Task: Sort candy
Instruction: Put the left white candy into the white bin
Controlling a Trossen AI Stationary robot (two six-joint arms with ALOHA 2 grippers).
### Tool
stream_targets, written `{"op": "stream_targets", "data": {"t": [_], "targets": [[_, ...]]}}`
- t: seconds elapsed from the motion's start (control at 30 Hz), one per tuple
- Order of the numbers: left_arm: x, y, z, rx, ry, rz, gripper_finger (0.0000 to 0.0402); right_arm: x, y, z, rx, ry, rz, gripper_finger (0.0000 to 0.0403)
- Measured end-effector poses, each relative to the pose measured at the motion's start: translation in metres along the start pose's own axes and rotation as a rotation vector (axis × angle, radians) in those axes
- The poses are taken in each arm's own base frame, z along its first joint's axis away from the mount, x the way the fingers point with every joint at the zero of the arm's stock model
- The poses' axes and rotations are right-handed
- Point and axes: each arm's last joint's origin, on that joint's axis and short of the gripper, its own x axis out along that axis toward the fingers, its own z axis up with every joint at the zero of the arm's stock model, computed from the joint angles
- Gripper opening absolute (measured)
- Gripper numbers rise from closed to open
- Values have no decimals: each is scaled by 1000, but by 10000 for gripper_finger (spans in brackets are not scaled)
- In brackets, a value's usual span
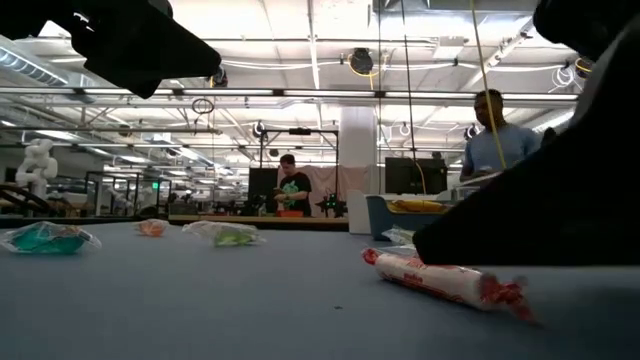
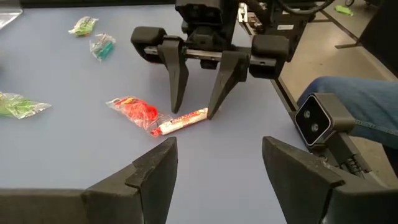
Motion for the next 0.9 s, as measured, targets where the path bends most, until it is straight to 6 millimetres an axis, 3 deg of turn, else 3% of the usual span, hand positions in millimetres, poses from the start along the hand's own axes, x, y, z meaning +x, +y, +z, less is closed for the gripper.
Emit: {"op": "stream_targets", "data": {"t": [0.5, 0.9], "targets": [[0, 0, 0, 0, 0, 0, 239, 7, -5, -16, -75, -2, -33, 178], [0, 0, 0, 0, 0, 0, 239, 10, -5, -14, -53, 19, -24, 60]]}}
